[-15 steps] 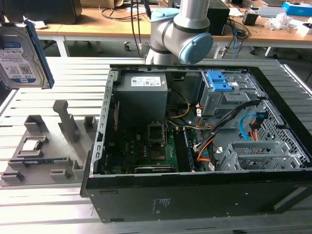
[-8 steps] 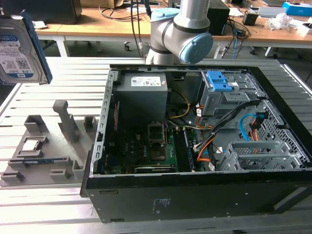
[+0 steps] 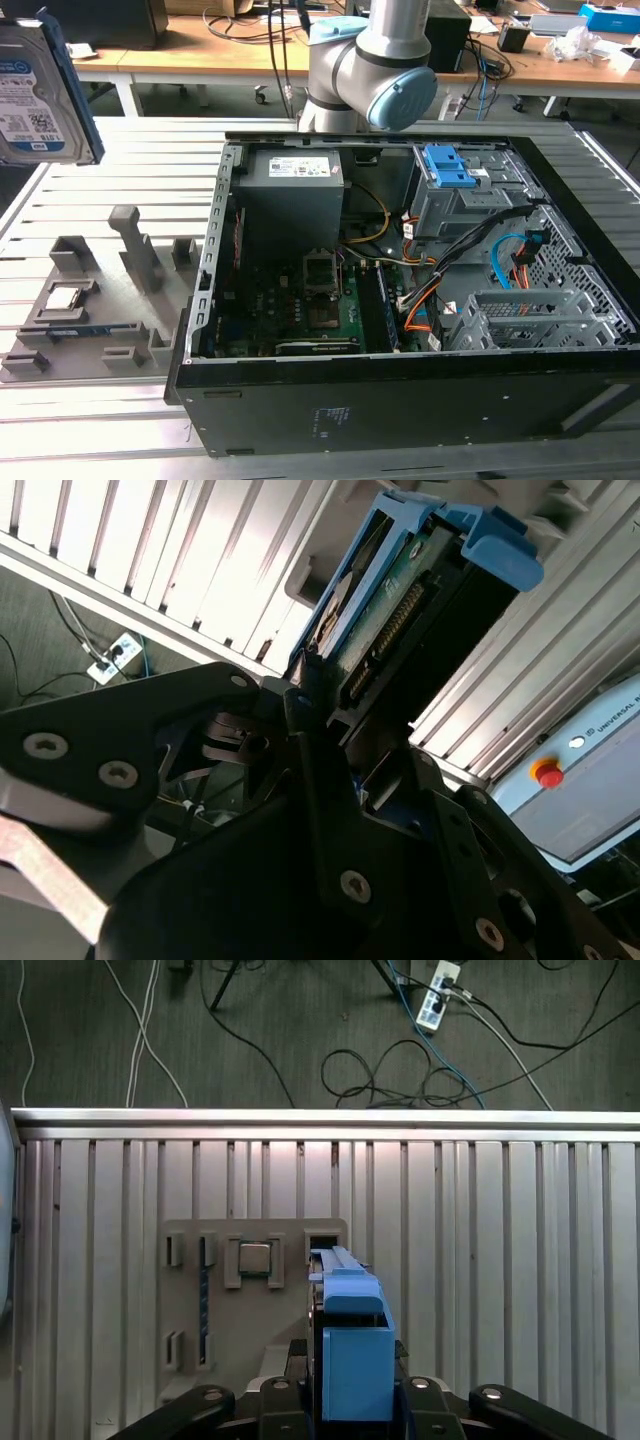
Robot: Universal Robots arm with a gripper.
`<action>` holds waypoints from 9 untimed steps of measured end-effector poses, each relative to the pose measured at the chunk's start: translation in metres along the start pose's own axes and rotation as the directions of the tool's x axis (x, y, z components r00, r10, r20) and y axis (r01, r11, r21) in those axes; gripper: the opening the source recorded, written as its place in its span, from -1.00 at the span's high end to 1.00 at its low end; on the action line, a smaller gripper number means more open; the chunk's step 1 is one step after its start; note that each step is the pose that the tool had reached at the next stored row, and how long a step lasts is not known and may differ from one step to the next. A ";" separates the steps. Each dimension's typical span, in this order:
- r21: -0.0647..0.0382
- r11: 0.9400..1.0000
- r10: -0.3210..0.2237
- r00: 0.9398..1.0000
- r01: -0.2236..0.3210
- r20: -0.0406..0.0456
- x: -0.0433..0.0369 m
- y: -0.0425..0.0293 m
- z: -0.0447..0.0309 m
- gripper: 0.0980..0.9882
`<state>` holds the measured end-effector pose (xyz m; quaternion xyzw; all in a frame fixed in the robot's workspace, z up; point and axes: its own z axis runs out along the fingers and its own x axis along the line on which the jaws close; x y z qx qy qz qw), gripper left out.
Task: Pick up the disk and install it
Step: 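Pick up the disk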
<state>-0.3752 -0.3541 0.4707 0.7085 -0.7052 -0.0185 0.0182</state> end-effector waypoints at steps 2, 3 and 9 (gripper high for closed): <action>0.000 1.000 0.000 1.000 0.000 0.000 0.0000 0.0000 -0.0021 0.40; -0.001 1.000 0.000 1.000 0.000 0.000 0.0000 0.0001 -0.0038 0.40; -0.002 1.000 0.000 1.000 0.000 0.001 0.0000 0.0004 -0.0110 0.40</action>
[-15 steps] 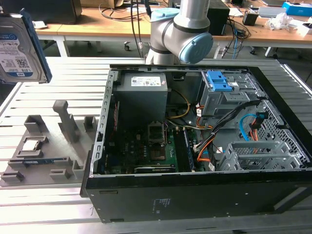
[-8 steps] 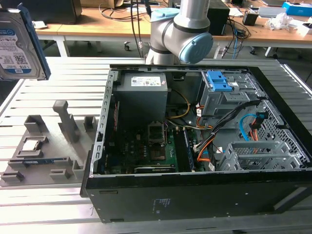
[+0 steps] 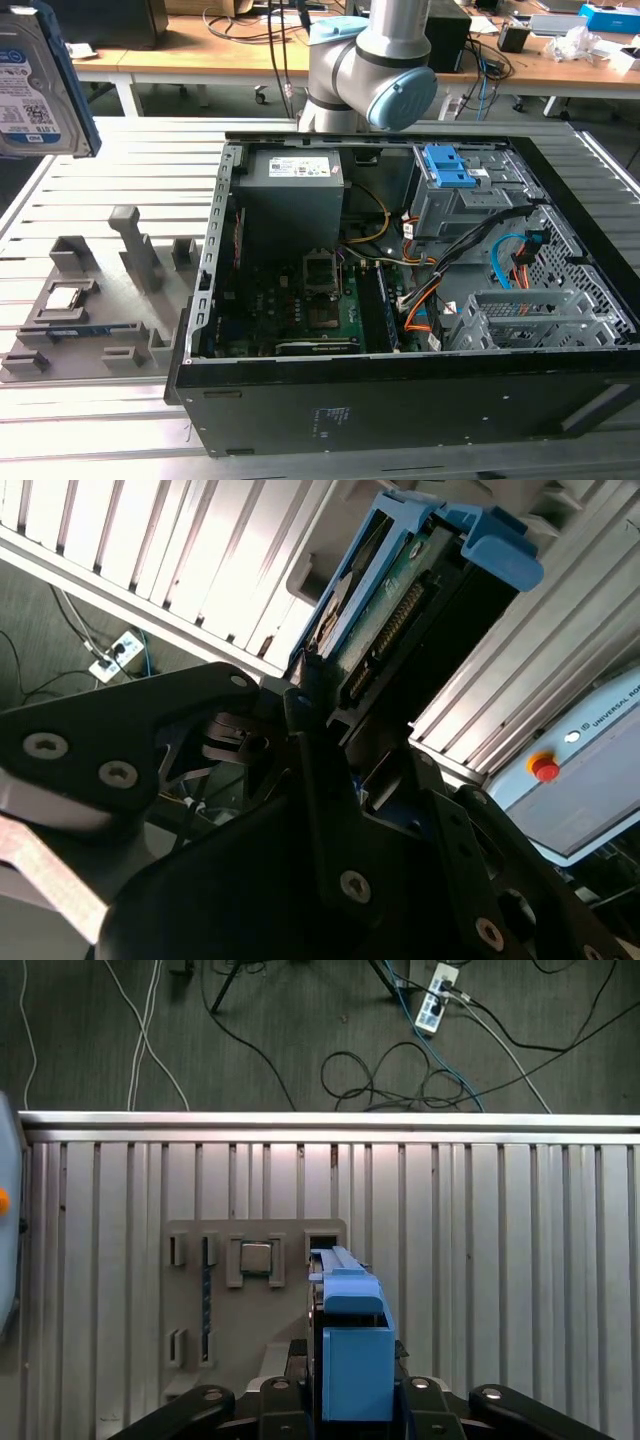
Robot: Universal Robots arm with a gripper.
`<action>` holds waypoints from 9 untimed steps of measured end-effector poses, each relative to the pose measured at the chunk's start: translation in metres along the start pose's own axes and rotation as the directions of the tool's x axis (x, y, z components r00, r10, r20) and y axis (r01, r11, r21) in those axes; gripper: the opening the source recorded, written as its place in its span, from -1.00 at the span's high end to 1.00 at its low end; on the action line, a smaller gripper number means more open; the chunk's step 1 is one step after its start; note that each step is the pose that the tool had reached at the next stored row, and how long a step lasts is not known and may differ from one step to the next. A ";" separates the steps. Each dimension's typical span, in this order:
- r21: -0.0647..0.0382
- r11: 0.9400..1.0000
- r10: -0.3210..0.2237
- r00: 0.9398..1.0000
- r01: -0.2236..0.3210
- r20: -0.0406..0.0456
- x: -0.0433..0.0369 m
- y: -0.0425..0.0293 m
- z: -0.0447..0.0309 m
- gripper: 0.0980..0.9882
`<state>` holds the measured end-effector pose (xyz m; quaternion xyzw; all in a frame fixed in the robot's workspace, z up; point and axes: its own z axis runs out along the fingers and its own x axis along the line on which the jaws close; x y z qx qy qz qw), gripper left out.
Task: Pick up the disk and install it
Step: 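Pick up the disk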
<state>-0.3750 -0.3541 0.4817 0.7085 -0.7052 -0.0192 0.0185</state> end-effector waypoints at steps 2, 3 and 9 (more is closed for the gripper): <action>0.000 1.000 0.000 1.000 0.000 0.000 0.0000 0.0001 -0.0024 0.40; -0.001 1.000 0.000 1.000 0.000 0.000 0.0000 0.0001 -0.0033 0.40; -0.002 1.000 0.000 1.000 0.000 0.000 0.0000 0.0003 -0.0104 0.40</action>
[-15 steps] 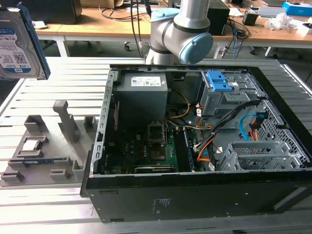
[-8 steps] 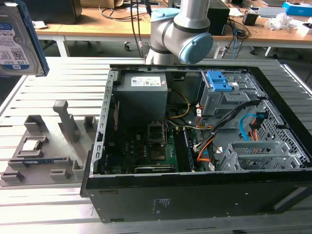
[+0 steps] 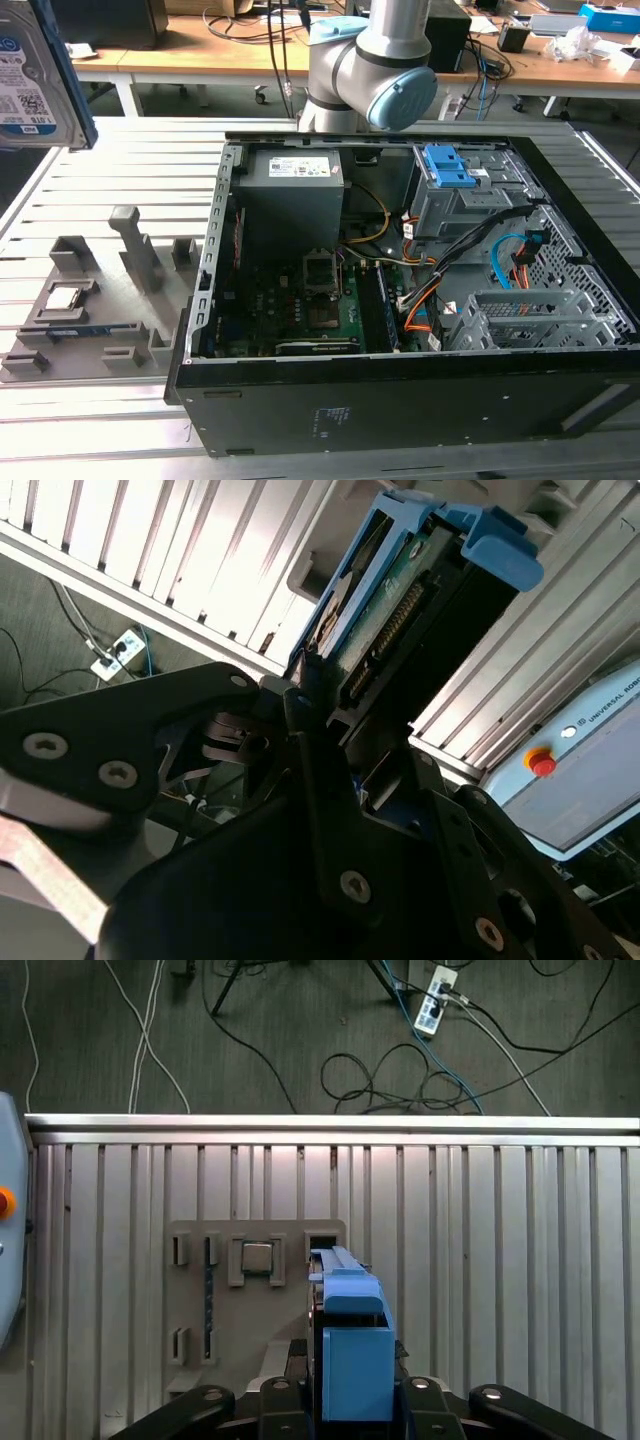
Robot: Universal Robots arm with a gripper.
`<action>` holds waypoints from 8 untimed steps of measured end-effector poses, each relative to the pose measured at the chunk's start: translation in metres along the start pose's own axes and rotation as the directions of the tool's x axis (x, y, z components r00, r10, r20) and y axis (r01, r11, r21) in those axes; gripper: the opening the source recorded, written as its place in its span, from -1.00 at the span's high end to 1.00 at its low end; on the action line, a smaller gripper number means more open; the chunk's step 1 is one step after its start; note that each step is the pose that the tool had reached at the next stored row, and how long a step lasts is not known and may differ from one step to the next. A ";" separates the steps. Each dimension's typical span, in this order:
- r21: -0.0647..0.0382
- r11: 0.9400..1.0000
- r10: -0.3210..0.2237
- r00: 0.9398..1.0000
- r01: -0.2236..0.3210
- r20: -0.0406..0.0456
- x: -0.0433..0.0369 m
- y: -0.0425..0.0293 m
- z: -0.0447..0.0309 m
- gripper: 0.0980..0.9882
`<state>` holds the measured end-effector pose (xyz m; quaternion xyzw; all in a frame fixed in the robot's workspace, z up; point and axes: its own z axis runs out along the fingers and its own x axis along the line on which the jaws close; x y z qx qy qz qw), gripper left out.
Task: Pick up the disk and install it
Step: 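Pick up the disk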
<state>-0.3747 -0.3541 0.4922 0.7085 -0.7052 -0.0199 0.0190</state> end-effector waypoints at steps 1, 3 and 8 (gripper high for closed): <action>0.000 1.000 0.000 1.000 0.000 0.000 0.0000 0.0001 -0.0012 0.40; -0.001 1.000 0.000 1.000 0.000 0.000 0.0000 0.0001 -0.0036 0.40; -0.002 1.000 0.000 1.000 0.000 0.001 0.0000 0.0002 -0.0101 0.40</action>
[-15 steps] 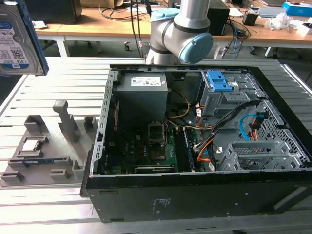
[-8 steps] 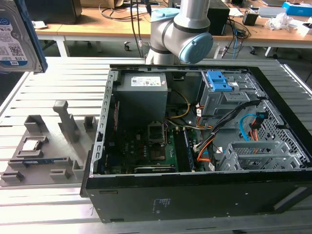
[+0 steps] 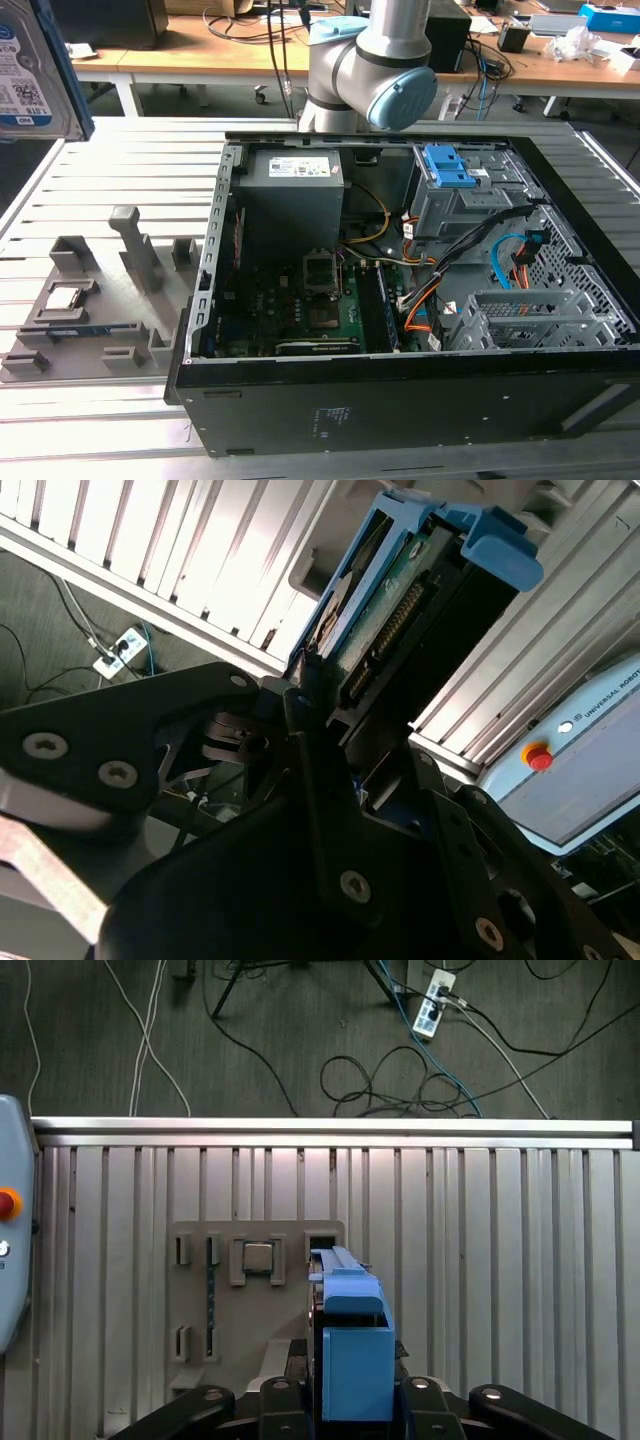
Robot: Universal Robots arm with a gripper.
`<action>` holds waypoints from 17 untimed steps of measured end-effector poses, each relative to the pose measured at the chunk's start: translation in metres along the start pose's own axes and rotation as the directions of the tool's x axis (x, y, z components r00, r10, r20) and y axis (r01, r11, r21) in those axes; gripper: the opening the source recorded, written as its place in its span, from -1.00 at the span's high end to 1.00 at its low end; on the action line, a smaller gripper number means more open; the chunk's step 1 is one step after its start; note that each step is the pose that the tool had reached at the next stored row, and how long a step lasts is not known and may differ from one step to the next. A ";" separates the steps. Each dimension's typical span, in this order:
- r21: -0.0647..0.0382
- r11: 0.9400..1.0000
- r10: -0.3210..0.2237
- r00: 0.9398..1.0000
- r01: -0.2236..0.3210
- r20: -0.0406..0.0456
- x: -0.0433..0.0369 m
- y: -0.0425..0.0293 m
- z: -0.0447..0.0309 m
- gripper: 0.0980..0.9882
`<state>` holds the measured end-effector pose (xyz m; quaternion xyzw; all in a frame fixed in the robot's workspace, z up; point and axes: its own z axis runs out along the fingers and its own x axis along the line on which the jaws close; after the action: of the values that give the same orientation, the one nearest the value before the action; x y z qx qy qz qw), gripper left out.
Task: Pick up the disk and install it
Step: 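Pick up the disk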
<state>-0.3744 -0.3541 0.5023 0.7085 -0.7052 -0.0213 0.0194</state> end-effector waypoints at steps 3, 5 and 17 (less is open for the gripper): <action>-0.001 1.000 0.000 1.000 0.000 0.001 0.0000 0.0001 -0.0038 0.40; -0.002 1.000 0.000 1.000 0.000 0.001 0.0000 0.0001 -0.0079 0.40; -0.006 1.000 0.000 1.000 0.000 0.004 -0.0001 0.0005 -0.0235 0.40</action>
<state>-0.3735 -0.3541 0.5257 0.7085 -0.7050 -0.0250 0.0199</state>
